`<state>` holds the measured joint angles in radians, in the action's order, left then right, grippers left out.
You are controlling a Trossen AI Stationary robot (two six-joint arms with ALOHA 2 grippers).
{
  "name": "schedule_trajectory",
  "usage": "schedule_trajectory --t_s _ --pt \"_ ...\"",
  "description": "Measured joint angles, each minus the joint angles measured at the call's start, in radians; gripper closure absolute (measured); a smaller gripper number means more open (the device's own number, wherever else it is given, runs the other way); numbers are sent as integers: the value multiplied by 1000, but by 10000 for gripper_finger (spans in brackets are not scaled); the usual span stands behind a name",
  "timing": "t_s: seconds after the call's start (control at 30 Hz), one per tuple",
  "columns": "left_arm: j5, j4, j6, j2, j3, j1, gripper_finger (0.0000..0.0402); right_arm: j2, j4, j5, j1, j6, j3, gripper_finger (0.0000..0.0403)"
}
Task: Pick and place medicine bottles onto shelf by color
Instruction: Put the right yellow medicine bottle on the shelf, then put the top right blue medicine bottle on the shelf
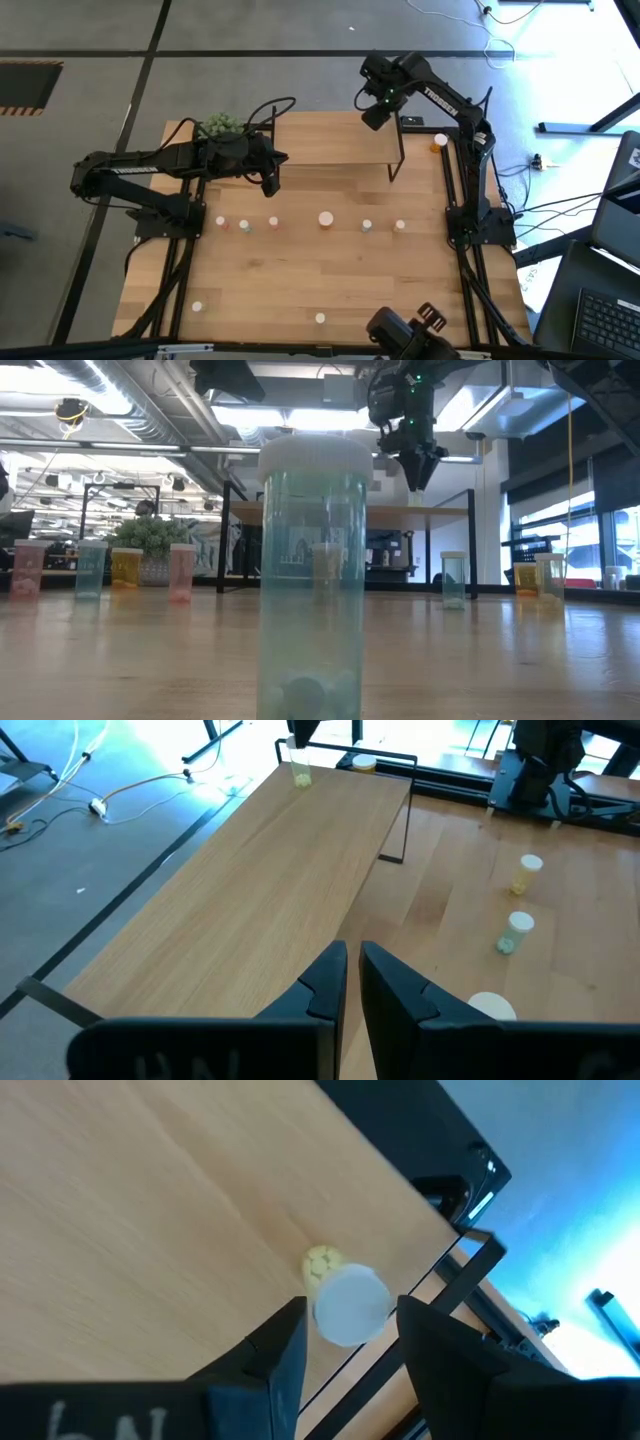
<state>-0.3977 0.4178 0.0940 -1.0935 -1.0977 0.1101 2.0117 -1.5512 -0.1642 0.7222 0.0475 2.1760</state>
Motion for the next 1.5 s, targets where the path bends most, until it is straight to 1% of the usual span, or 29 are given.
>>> schedule_trajectory --t_s 0.33,0.47,0.57,0.73,0.93,1.07,1.17,1.33,1.5 --pt "0 0 0 0 0 0 374 0 -19 0 0 -2 180 244" --pt "5 0 8 0 0 0 374 -42 -25 36 -21 -52 162 244" --pt "7 0 -21 0 0 0 374 -90 -18 61 -52 -56 162 244" --pt "7 -3 -26 10 0 0 374 -183 -20 61 -125 -62 162 244" --pt "7 6 -25 8 0 0 374 -308 -20 62 -250 -82 162 244" --pt "7 25 -19 8 0 0 374 -373 -20 117 -338 -81 162 244" --pt "7 26 -19 8 0 -8 374 -400 -20 161 -399 -80 162 244" --pt "8 27 -29 9 0 -29 374 -428 -20 169 -493 -53 162 244" --pt "8 66 -55 29 0 -70 374 -460 -19 228 -564 -47 146 244"
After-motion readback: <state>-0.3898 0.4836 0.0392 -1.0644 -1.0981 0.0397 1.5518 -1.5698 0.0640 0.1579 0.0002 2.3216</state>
